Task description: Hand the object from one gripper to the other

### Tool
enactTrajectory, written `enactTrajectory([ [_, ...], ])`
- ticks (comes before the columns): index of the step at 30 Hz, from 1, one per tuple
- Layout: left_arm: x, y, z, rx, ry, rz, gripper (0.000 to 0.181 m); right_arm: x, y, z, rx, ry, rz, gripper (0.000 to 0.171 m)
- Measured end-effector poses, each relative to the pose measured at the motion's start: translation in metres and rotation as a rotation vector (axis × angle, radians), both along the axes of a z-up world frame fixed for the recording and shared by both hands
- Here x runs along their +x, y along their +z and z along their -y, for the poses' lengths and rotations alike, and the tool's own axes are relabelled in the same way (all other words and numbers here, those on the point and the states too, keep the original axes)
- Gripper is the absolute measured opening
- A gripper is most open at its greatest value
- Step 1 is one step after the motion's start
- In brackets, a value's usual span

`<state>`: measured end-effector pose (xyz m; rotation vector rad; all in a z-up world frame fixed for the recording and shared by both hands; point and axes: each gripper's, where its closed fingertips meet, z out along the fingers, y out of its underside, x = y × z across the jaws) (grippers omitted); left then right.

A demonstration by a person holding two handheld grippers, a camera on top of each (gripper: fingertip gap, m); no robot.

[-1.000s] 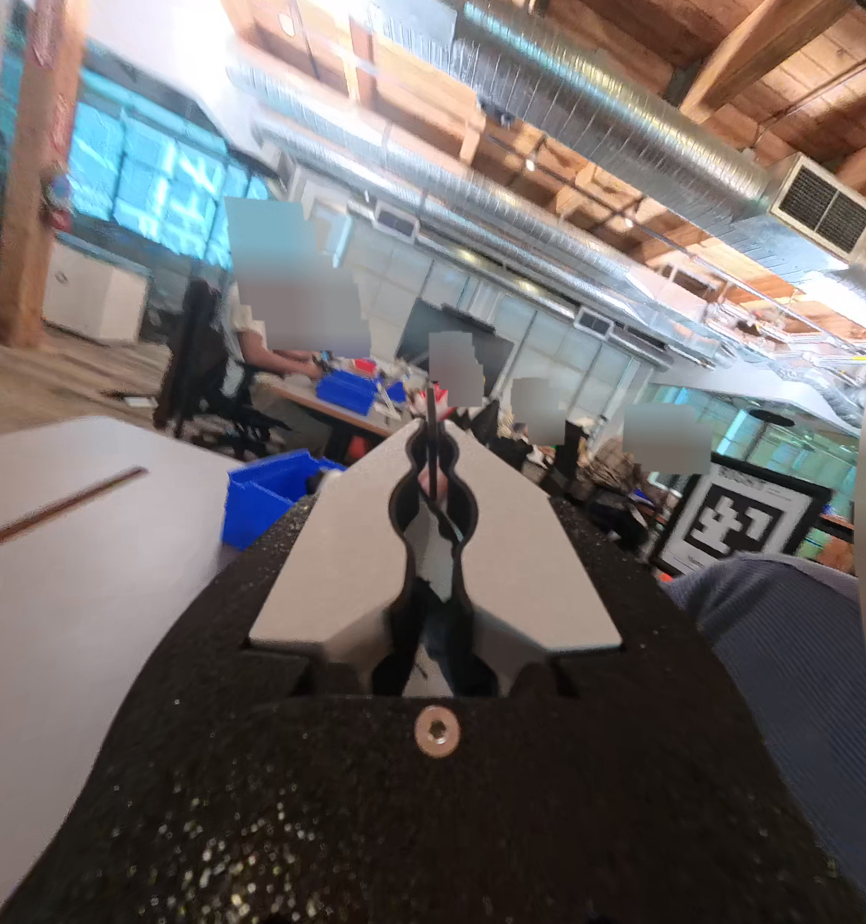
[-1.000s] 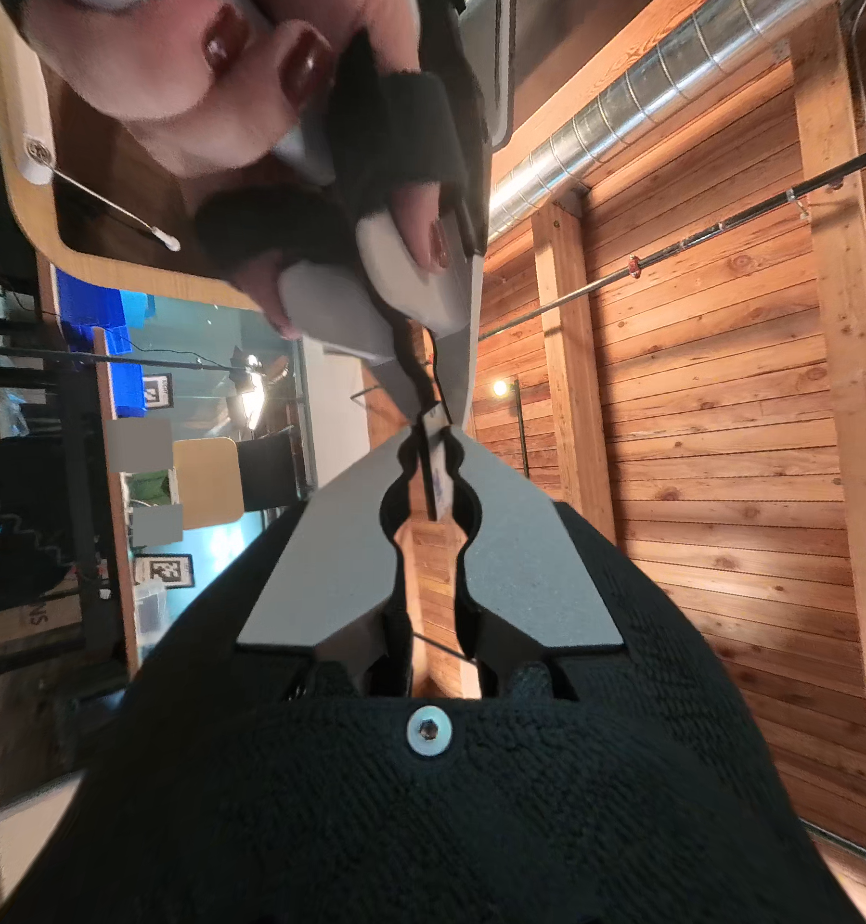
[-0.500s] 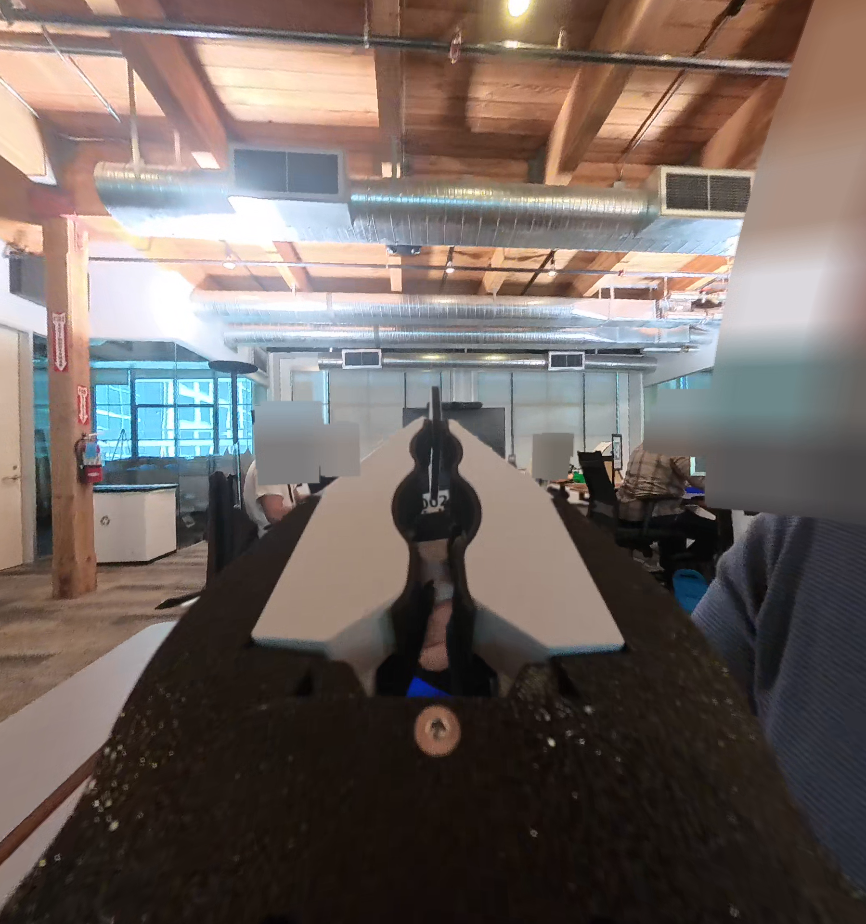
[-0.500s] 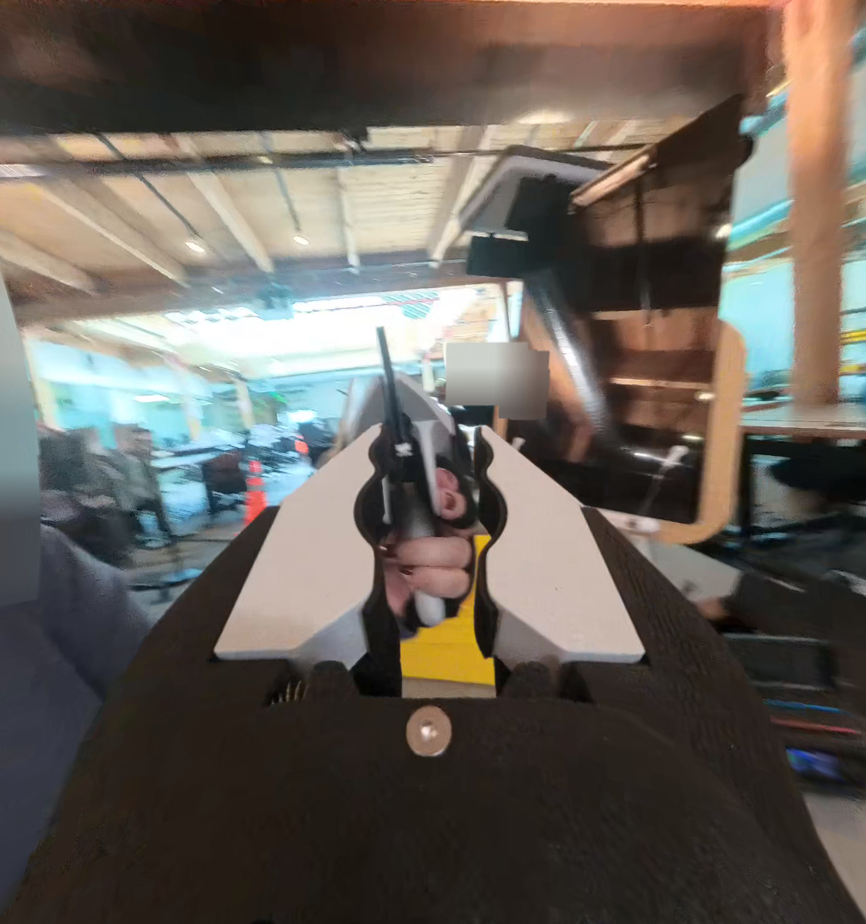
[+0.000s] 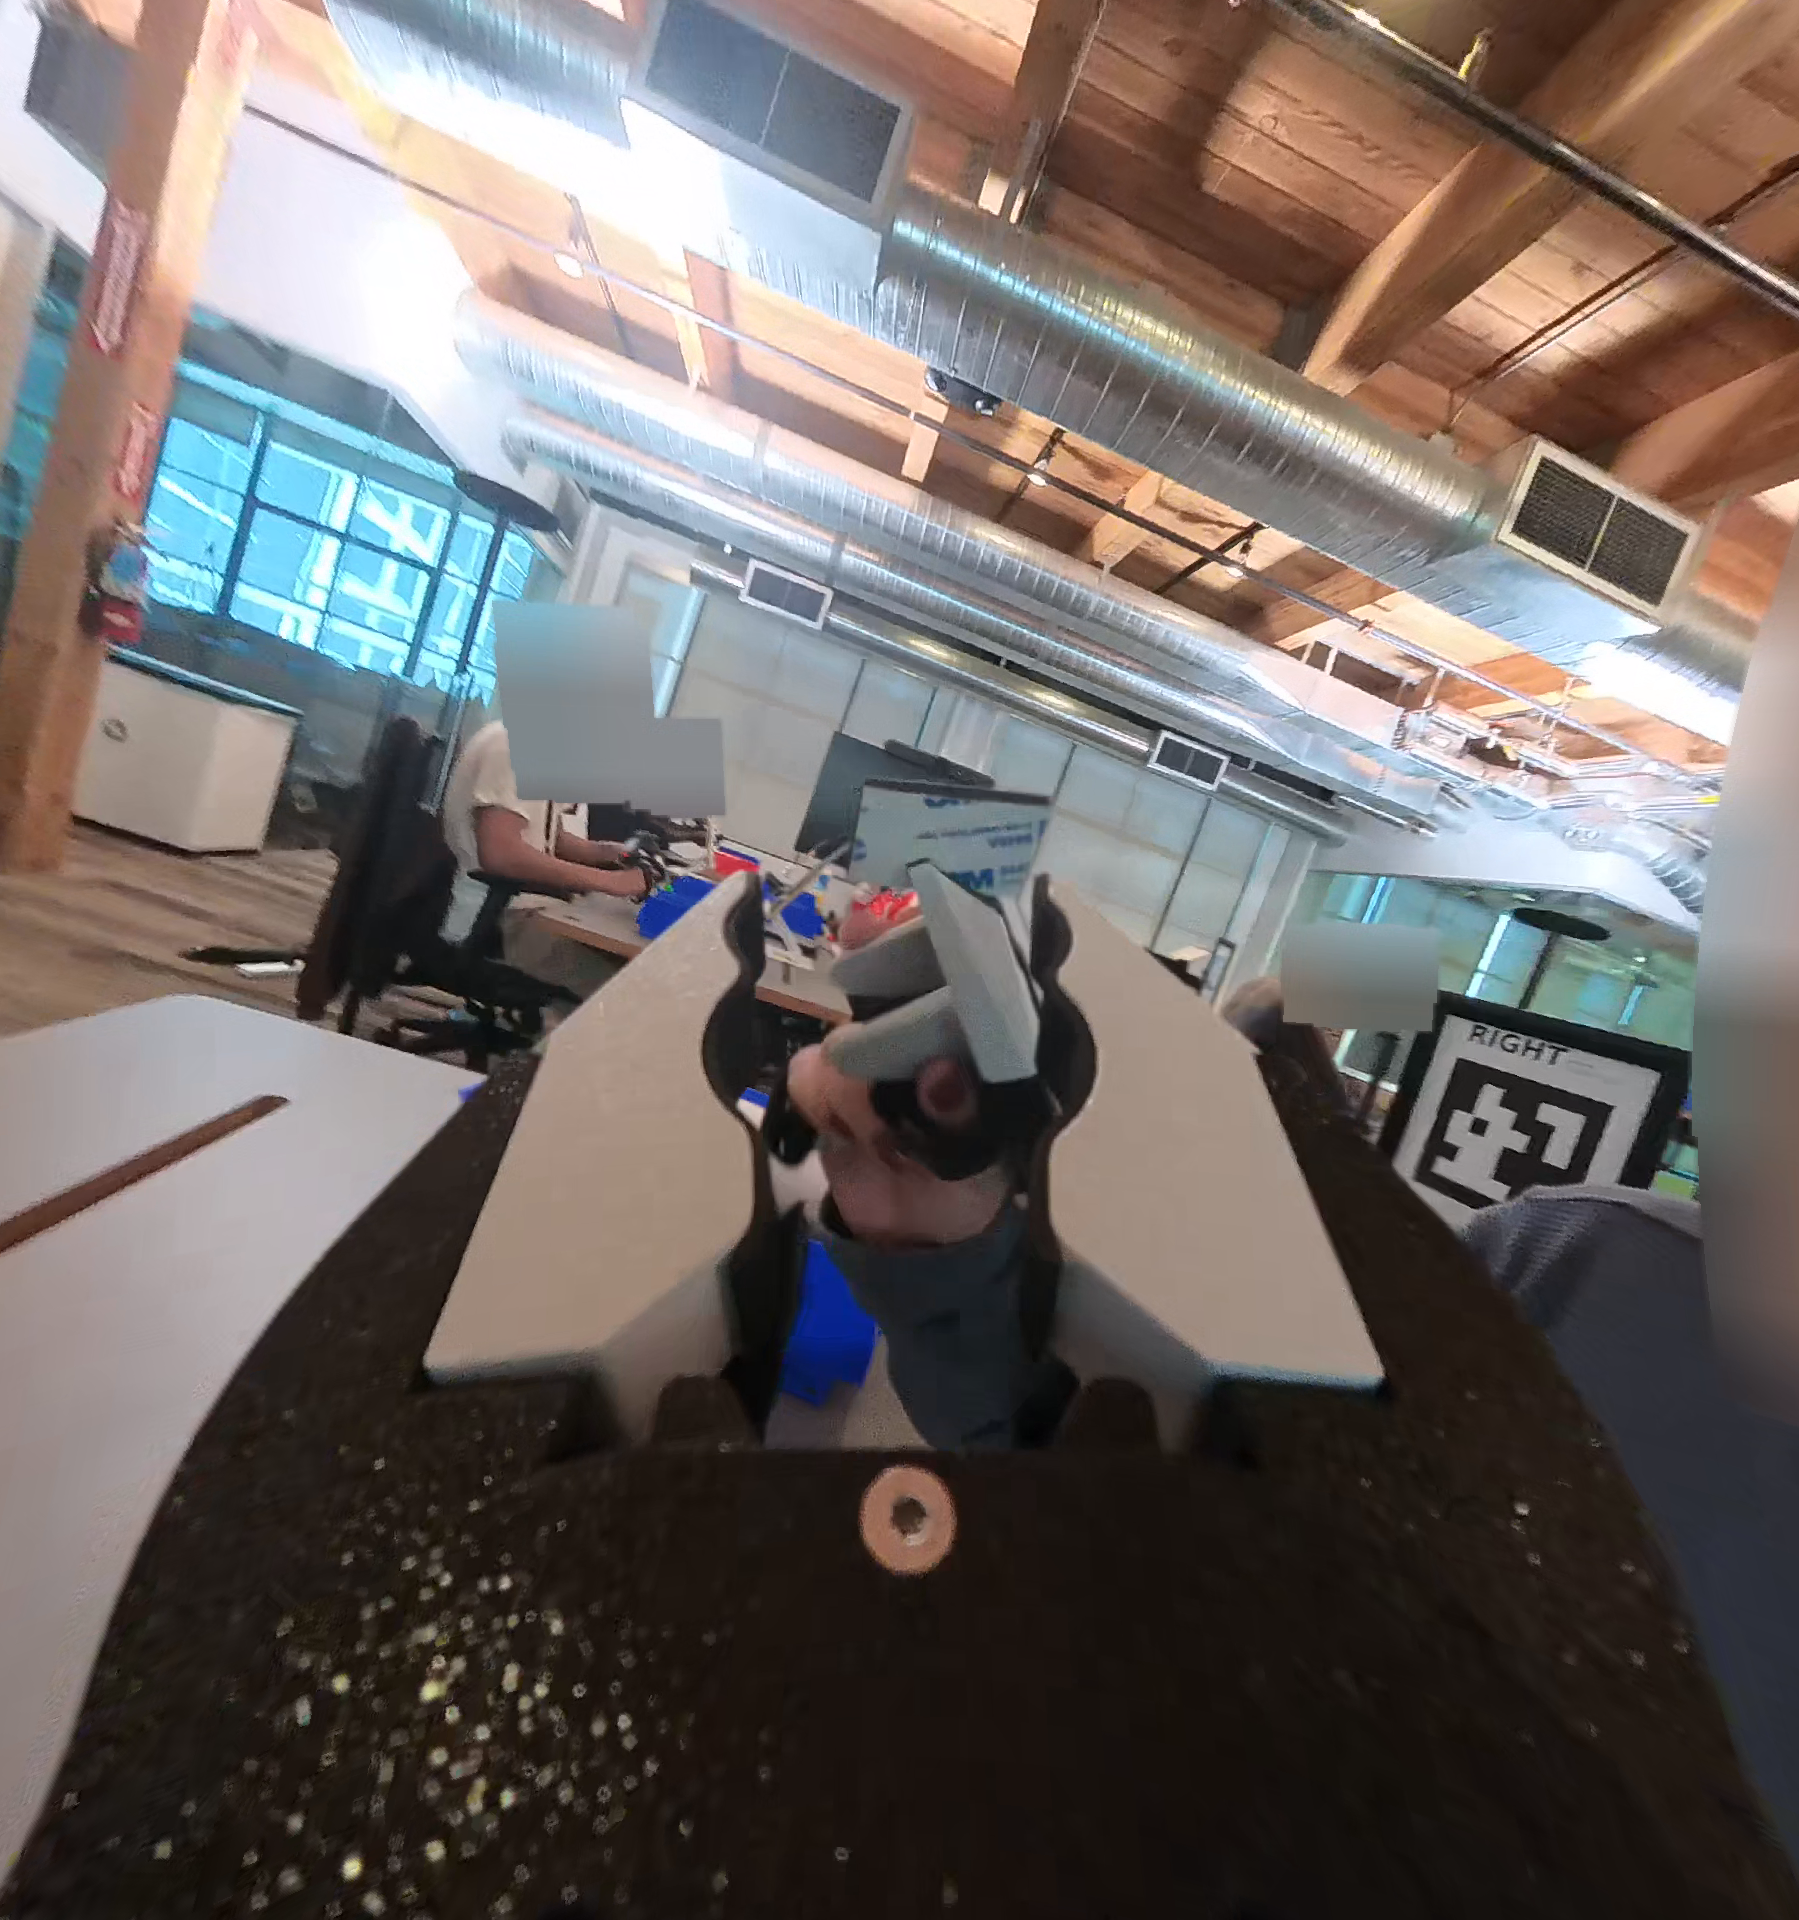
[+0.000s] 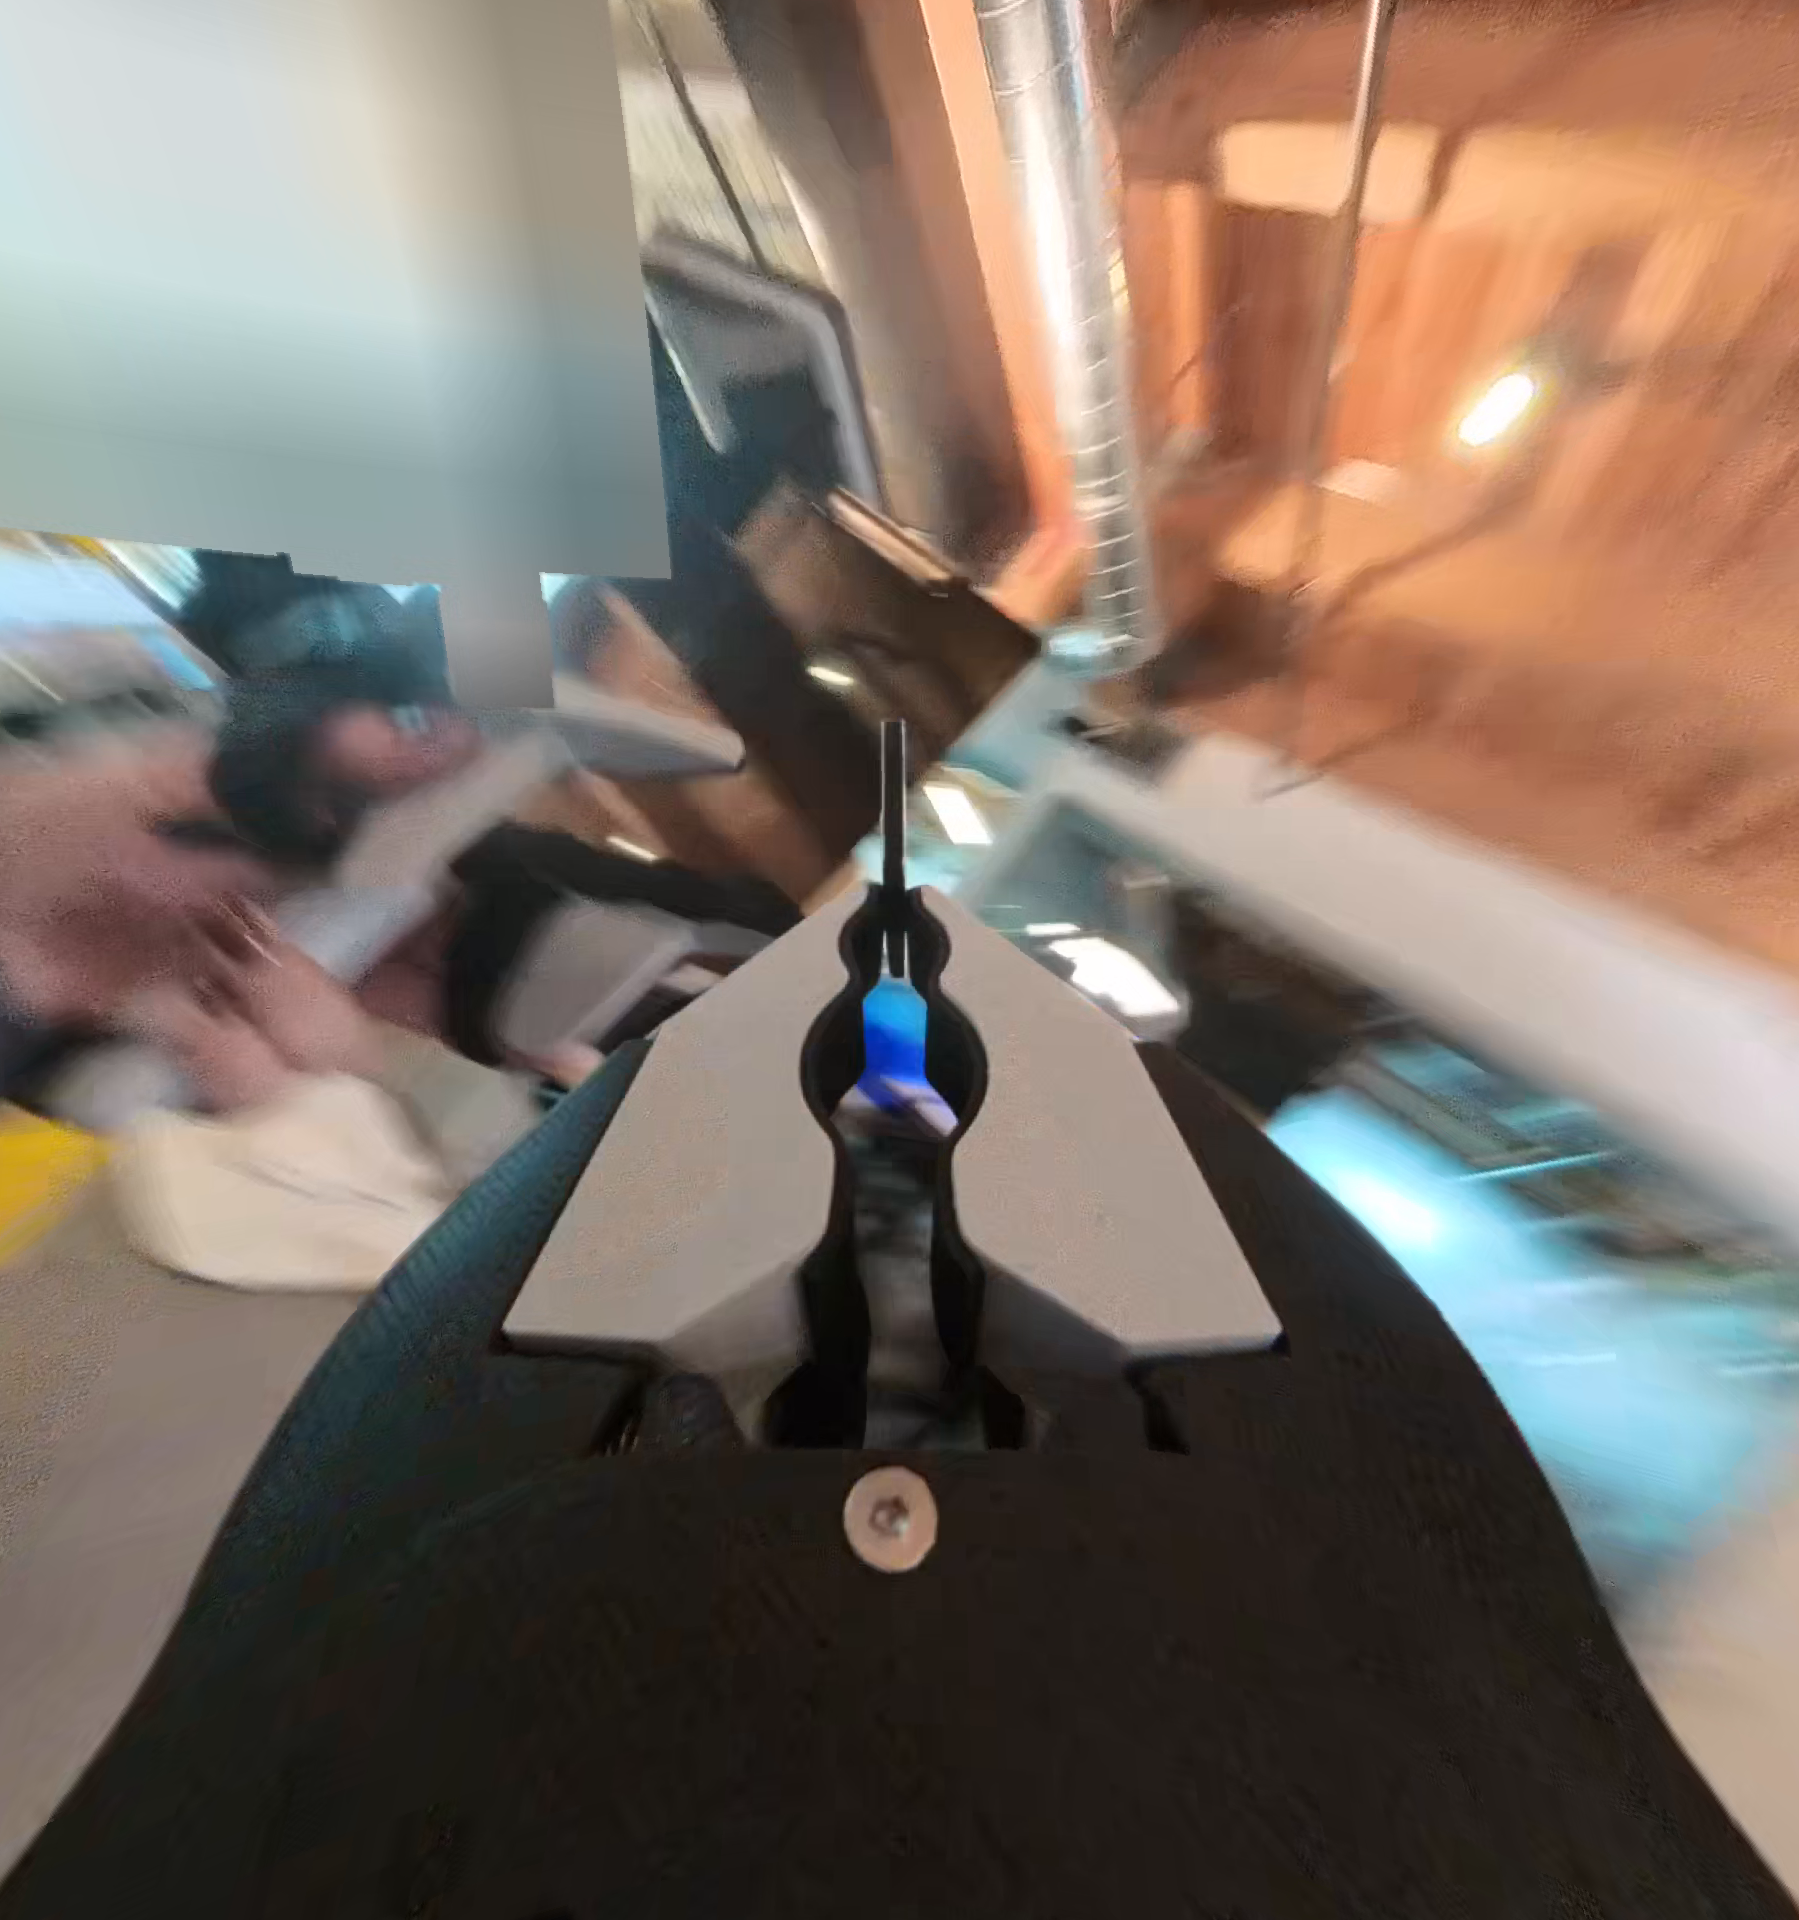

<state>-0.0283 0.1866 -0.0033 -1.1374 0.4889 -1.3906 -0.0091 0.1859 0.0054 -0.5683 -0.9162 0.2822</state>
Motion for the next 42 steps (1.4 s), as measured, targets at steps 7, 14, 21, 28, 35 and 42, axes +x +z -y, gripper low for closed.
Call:
enactTrajectory([
  [7,0.014,0.004,0.014,0.013,-0.051,-0.016,0.016,-0.01,-0.007,0.008,0.79,-0.723,0.262,0.002],
  [14,-0.002,0.011,0.02,0.243,0.112,-0.09,0.001,-0.02,-0.018,0.024,0.147,-0.021,0.166,0.033],
  [21,0.012,-0.009,0.033,0.453,0.097,-0.291,0.001,0.001,-0.008,0.033,-0.71,0.809,0.08,0.02],
  [28,0.024,-0.023,0.021,0.385,0.112,-0.368,0.005,0.009,-0.022,0.026,-0.745,0.732,0.175,0.002],
  [35,-0.003,-0.025,-0.018,0.35,0.501,-0.51,0.03,0.103,-0.052,-0.063,-0.899,-0.09,0.114,0.001],
  [42,-0.027,-0.021,-0.026,0.275,0.568,-0.465,0.03,0.257,-0.105,-0.097,-1.141,-0.737,-0.043,0.002],
])
